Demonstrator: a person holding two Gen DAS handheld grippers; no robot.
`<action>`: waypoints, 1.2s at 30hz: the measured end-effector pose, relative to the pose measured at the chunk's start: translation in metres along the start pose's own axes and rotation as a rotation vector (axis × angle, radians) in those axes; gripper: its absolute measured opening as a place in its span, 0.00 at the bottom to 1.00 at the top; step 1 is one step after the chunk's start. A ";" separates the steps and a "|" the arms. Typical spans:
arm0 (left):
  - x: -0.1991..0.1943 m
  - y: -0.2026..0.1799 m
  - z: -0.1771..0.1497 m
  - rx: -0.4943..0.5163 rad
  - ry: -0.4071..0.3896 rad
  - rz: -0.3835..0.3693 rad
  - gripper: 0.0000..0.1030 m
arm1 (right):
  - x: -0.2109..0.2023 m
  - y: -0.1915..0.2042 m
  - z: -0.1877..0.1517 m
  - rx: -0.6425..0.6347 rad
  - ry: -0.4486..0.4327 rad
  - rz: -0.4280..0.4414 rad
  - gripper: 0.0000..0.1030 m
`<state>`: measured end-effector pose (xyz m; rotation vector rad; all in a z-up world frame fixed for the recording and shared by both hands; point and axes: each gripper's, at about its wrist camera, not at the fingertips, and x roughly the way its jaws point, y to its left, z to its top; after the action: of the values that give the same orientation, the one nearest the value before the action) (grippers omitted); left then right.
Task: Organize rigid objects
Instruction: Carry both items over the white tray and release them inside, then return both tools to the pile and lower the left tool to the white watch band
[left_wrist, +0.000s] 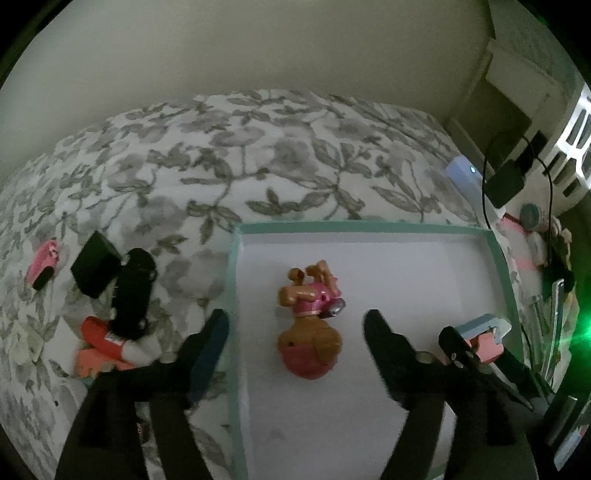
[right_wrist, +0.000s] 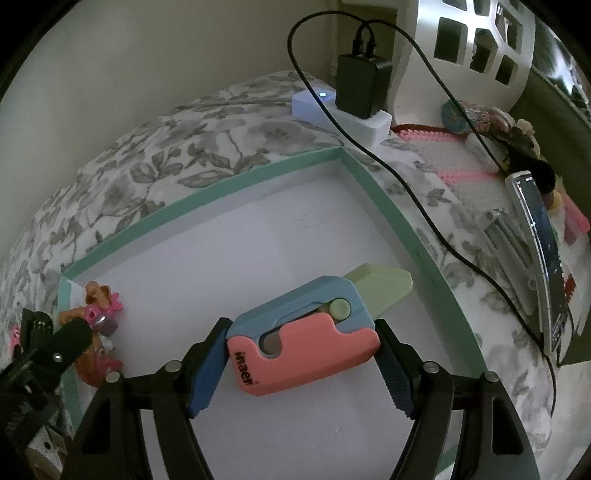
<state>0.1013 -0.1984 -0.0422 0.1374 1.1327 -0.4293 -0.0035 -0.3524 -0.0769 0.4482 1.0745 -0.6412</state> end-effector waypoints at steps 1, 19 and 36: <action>-0.002 0.002 0.000 -0.003 -0.002 0.003 0.81 | 0.000 0.000 -0.001 -0.003 0.000 0.003 0.75; -0.053 0.095 -0.024 -0.221 -0.121 0.060 0.92 | -0.022 0.030 -0.015 -0.147 -0.077 0.085 1.00; -0.122 0.202 -0.053 -0.406 -0.115 0.260 0.92 | -0.075 0.115 -0.048 -0.323 -0.095 0.350 1.00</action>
<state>0.0937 0.0348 0.0226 -0.0948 1.0505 0.0276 0.0185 -0.2180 -0.0249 0.3098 0.9585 -0.1719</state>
